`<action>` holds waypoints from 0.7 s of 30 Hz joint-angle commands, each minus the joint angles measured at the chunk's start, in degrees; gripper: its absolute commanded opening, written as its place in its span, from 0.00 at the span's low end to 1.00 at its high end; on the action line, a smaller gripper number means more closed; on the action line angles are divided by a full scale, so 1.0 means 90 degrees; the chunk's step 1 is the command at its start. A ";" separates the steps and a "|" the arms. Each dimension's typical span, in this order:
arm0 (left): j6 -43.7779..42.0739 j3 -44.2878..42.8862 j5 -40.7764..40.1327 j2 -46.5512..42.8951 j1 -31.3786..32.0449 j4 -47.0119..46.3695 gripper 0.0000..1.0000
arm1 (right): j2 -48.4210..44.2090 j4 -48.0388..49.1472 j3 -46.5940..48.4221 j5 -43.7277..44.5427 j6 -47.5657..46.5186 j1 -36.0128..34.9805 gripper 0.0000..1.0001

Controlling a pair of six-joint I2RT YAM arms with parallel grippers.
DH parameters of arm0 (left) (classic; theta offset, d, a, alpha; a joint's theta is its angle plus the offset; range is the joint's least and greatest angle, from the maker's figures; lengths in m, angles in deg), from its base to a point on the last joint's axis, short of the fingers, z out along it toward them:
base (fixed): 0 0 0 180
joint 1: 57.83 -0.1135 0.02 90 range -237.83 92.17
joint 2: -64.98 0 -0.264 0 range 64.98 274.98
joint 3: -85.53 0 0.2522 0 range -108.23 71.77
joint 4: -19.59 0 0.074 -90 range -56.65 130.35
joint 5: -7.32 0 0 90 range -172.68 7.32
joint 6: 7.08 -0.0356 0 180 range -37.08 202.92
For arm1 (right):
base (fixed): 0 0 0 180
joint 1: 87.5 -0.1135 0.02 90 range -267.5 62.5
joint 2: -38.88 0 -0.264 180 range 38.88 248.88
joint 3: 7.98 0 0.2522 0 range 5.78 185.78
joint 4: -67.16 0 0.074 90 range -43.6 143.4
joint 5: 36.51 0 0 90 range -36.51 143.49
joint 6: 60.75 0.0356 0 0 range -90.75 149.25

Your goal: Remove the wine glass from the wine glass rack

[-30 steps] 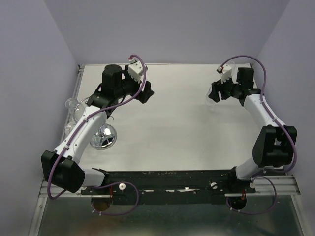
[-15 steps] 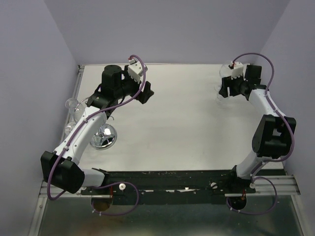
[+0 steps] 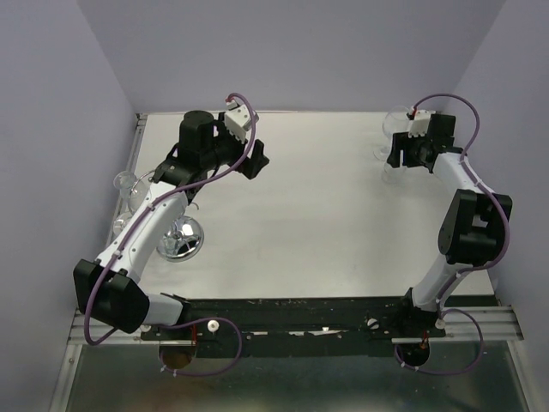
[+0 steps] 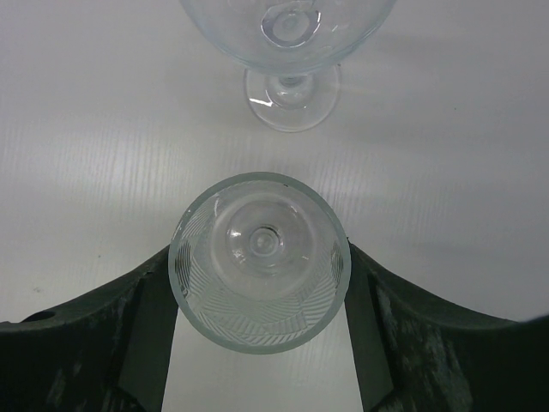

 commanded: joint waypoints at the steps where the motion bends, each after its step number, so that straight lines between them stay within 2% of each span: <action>1: -0.0053 -0.0359 -0.0075 0.0180 0.0045 0.0099 0.99 | 0.0156 0.0450 0.0386 0.0263 0.0177 0.0092 0.01; 10: -0.0112 -0.0555 -0.0094 0.0298 0.0045 0.0138 0.99 | 0.0352 0.0470 0.0454 0.0204 0.0099 0.0141 0.02; 17: -0.0122 -0.0477 -0.0094 0.0249 0.0045 0.0128 0.99 | 0.0352 0.0470 0.0337 0.0195 0.0118 0.0141 0.24; 21: -0.0122 -0.0467 -0.0104 0.0249 0.0045 0.0099 0.99 | 0.0323 0.0479 0.0347 0.0234 0.0099 0.0141 0.52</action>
